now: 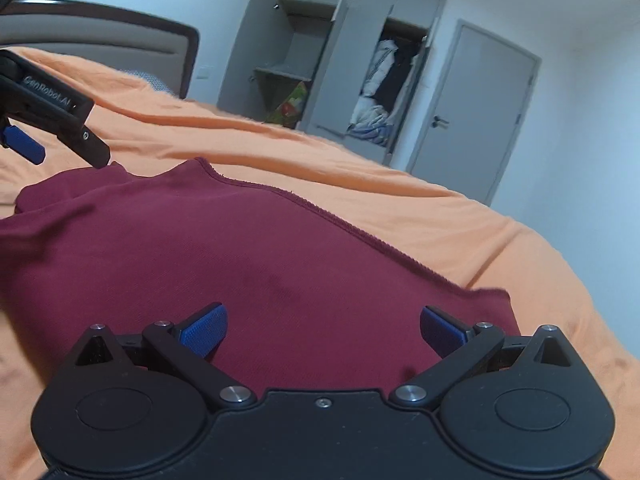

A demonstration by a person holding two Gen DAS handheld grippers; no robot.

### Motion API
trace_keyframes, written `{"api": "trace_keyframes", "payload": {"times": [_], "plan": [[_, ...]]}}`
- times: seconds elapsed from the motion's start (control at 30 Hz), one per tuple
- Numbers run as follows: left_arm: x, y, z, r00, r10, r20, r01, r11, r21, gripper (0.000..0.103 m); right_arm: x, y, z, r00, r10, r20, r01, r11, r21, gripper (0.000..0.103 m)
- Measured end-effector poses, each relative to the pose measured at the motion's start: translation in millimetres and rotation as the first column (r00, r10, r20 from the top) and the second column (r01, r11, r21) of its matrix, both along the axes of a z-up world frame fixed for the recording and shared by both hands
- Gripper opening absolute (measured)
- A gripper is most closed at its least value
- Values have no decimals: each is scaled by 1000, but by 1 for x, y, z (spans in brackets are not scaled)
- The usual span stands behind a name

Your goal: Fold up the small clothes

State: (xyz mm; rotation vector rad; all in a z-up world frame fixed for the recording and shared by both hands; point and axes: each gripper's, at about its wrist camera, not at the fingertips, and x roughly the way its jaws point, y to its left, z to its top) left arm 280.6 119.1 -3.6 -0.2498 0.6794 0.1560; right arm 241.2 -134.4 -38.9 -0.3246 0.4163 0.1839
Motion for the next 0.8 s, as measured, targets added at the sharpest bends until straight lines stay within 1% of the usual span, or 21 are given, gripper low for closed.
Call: {"api": "trace_keyframes", "payload": {"times": [0.23, 0.4, 0.47, 0.53, 0.63, 0.7, 0.8], "plan": [[-39, 6, -3, 995, 76, 65, -74, 997, -34, 103, -36, 2, -12, 995, -62, 83, 57, 997, 52, 102], [-62, 2, -4, 992, 114, 54, -112, 993, -35, 103, -45, 6, -19, 991, -71, 115, 66, 997, 44, 102], [-75, -1, -5, 990, 129, 57, -126, 990, -65, 103, -44, 7, -20, 991, -74, 109, 69, 996, 49, 102], [-89, -5, -9, 990, 130, 60, -123, 986, -115, 103, -44, 5, -22, 992, -75, 99, 68, 996, 64, 102], [-99, -11, -18, 995, 85, 50, -74, 980, -187, 103, -44, -1, -22, 993, -70, 95, 61, 993, 97, 102], [-99, -16, -21, 997, 63, 48, -53, 982, -182, 103, -47, -3, -23, 992, -68, 104, 56, 992, 110, 102], [-93, -24, -25, 997, 62, 36, -57, 991, -125, 103, -51, -6, -27, 991, -72, 112, 60, 992, 113, 102]]}}
